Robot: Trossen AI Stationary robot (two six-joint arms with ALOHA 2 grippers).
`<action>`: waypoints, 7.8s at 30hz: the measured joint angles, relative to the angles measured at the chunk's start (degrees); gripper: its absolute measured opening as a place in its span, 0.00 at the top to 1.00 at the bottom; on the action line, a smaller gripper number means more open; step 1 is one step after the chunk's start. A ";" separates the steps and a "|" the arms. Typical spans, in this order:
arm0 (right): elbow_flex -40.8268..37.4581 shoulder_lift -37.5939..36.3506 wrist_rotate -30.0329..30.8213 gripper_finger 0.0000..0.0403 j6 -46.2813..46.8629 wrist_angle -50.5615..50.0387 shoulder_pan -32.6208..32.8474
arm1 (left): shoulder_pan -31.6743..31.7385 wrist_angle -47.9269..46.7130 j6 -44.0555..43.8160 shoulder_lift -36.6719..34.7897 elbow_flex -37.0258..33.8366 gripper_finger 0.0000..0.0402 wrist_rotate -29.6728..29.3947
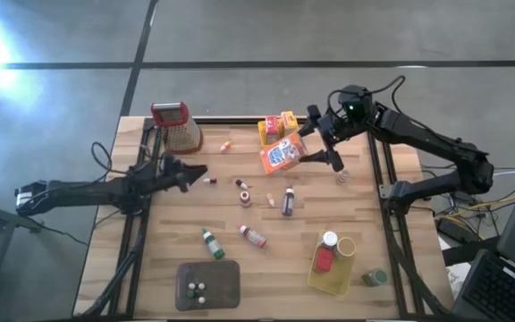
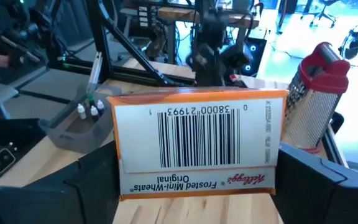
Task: Pick & Place Kitchen Items
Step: Put the orange cereal box into the top yellow bin
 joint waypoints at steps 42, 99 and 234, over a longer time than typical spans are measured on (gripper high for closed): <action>-0.02 0.80 4.57 0.19 -5.48 9.22 0.02 | -3.88 30.84 -9.35 55.03 41.06 0.24 13.04; -0.03 0.91 3.91 0.25 -2.50 8.69 6.54 | 8.74 3.59 7.76 56.16 58.38 0.39 61.79; 2.87 14.94 80.40 0.48 -3.16 1.27 29.22 | 8.22 -8.52 -72.26 58.13 58.23 0.52 34.34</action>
